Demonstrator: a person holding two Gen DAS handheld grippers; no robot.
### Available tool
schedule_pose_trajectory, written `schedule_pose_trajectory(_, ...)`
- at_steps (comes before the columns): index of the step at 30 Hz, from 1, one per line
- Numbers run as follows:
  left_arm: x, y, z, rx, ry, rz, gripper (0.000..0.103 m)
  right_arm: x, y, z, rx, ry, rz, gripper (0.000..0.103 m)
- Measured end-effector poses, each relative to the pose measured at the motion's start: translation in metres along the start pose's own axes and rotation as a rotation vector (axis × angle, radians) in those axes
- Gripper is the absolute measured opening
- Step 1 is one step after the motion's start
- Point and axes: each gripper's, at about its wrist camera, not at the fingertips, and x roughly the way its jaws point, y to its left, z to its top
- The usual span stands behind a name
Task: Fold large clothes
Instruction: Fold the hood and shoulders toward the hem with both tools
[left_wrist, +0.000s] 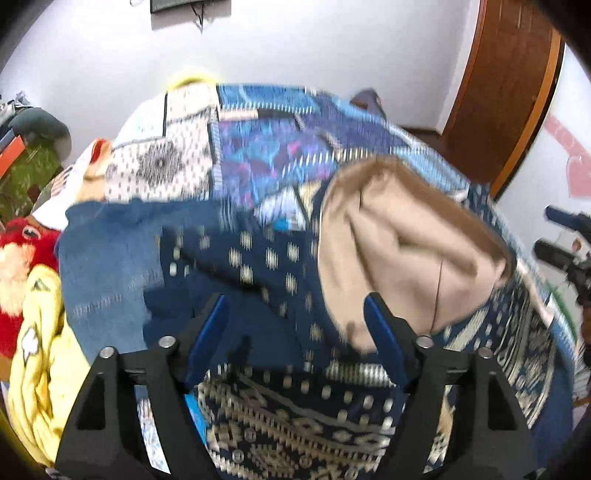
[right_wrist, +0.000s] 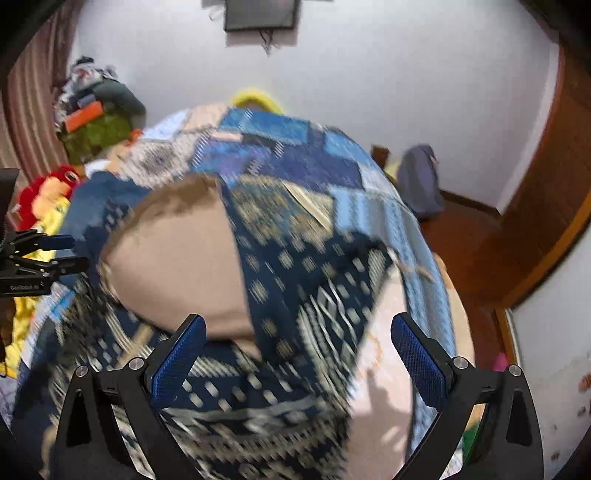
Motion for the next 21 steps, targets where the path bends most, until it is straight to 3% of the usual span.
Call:
schedule_pose_trajectory(7, 0.045, 0.006, 0.047, -0.026, 0.018, -0.037, 0.081, 0.045, 0.02, 0.049, 0.03, 0.019, 0.1, 0.1)
schedule_pose_trajectory(11, 0.075, 0.002, 0.06, -0.01, 0.039, -0.064, 0.081, 0.087, 0.026, 0.064, 0.052, 0.09, 0.148, 0.1)
schedule_pose_trajectory(13, 0.091, -0.003, 0.064, 0.003, 0.048, -0.063, 0.08, 0.104, 0.028, 0.068, 0.057, 0.111, 0.166, 0.095)
schedule_pose_trajectory(14, 0.097, -0.005, 0.067, 0.005, 0.05, -0.071, 0.076, 0.112, 0.03, 0.07, 0.051, 0.12, 0.169, 0.092)
schedule_pose_trajectory(16, 0.107, -0.007, 0.07, 0.009, 0.056, -0.084, 0.059, 0.128, 0.034, 0.073, 0.036, 0.145, 0.175, 0.071)
schedule_pose_trajectory(17, 0.112, -0.008, 0.072, 0.01, 0.06, -0.091, 0.054, 0.132, 0.034, 0.074, 0.034, 0.152, 0.179, 0.066)
schedule_pose_trajectory(21, 0.121, -0.01, 0.078, 0.005, 0.075, -0.138, 0.01, 0.145, 0.036, 0.076, 0.027, 0.159, 0.188, 0.025)
